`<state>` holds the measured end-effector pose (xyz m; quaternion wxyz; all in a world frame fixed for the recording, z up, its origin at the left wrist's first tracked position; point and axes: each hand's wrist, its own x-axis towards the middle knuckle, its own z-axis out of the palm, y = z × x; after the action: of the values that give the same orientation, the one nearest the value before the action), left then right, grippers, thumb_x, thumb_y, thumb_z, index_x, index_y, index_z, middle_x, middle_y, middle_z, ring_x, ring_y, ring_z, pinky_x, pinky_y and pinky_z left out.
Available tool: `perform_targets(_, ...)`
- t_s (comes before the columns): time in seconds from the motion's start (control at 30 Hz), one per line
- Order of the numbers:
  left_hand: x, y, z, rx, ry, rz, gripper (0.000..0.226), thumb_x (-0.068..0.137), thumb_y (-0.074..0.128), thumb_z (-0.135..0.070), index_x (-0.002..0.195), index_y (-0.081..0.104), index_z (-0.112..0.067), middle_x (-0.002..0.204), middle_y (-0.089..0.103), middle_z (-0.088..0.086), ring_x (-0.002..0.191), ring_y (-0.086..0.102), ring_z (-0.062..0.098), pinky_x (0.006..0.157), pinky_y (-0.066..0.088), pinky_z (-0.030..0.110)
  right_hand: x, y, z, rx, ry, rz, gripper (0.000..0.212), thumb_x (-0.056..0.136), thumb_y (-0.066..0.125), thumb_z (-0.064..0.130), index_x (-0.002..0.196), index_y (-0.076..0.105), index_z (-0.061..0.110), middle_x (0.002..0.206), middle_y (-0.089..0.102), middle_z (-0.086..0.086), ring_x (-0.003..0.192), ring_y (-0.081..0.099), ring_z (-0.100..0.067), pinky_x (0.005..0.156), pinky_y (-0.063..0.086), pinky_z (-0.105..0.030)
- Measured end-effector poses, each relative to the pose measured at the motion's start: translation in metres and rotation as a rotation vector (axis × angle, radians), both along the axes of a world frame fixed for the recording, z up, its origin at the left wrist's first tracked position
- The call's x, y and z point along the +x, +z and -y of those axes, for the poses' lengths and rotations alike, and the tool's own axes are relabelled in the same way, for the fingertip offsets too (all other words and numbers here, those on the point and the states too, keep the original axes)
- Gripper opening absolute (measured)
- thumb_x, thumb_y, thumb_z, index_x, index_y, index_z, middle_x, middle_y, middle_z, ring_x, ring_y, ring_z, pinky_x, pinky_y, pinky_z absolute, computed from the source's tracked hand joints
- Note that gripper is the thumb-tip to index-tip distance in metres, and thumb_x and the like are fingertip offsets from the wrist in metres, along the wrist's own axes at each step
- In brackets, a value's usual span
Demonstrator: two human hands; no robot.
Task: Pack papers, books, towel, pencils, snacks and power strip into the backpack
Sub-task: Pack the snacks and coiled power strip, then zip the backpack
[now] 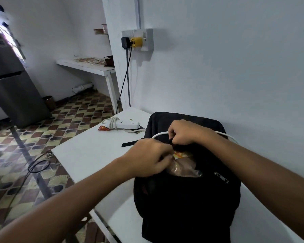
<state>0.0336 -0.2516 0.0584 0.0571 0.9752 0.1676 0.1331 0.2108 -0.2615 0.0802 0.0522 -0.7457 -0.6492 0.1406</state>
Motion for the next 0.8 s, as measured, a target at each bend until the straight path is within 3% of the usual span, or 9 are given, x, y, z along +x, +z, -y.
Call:
perform_targets(0.17,-0.028,-0.037,-0.106,-0.231,0.369,0.100,0.012,0.082,0.055,-0.029,0.083,0.066,-0.024,0.084,0.070,-0.005,0.075,0.063,0.014,0.072,0.052,0.034,0.005,-0.015,-0.020,-0.038,0.002,-0.030,0.009,0.072,0.071,0.015,0.076,0.066,0.021,0.081,0.063,0.002,0.080,0.061,-0.020,0.072,0.053,-0.032)
perform_targets(0.33,-0.039,-0.078,-0.188,-0.283,0.577,0.044,0.029,0.086,0.061,-0.019,0.114,0.064,-0.012,0.115,0.066,0.006,0.102,0.060,0.021,0.088,0.049,0.032,0.013,-0.029,-0.037,-0.107,0.017,-0.080,0.014,0.069,0.075,0.016,0.067,0.064,0.024,0.076,0.063,0.003,0.078,0.062,-0.018,0.069,0.052,-0.031)
perform_targets(0.53,-0.042,-0.103,-0.268,-0.119,0.697,-0.073,0.057,0.082,0.063,-0.016,0.135,0.044,-0.014,0.141,0.044,0.014,0.130,0.037,0.034,0.102,0.041,0.050,0.014,-0.038,-0.053,-0.155,0.052,-0.081,0.019,0.069,0.071,0.017,0.063,0.060,0.032,0.064,0.059,0.012,0.065,0.057,-0.005,0.059,0.043,-0.020)
perform_targets(0.63,-0.048,-0.110,-0.304,0.031,0.711,-0.196,0.067,0.080,0.065,-0.018,0.140,0.035,-0.021,0.151,0.028,0.013,0.141,0.018,0.037,0.108,0.024,0.066,0.012,-0.038,-0.058,-0.153,0.067,-0.102,0.021,0.069,0.069,0.016,0.061,0.060,0.034,0.059,0.058,0.015,0.059,0.055,-0.001,0.057,0.040,-0.017)
perform_targets(0.73,-0.052,-0.123,-0.339,0.101,0.670,-0.318,0.062,0.084,0.063,-0.030,0.139,0.036,-0.027,0.154,0.022,0.013,0.143,0.009,0.039,0.106,0.011,0.073,0.013,-0.040,-0.059,-0.161,0.075,-0.133,0.019,0.069,0.068,0.016,0.064,0.061,0.033,0.057,0.057,0.029,0.056,0.055,0.006,0.057,0.039,-0.015)
perform_targets(0.8,-0.052,-0.129,-0.351,0.099,0.659,-0.352,0.052,0.087,0.058,-0.035,0.135,0.039,-0.029,0.151,0.025,0.013,0.142,0.012,0.040,0.104,0.012,0.076,0.014,-0.041,-0.059,-0.163,0.088,-0.148,0.014,0.069,0.067,0.016,0.068,0.065,0.029,0.058,0.057,0.031,0.057,0.054,0.007,0.057,0.040,-0.015)
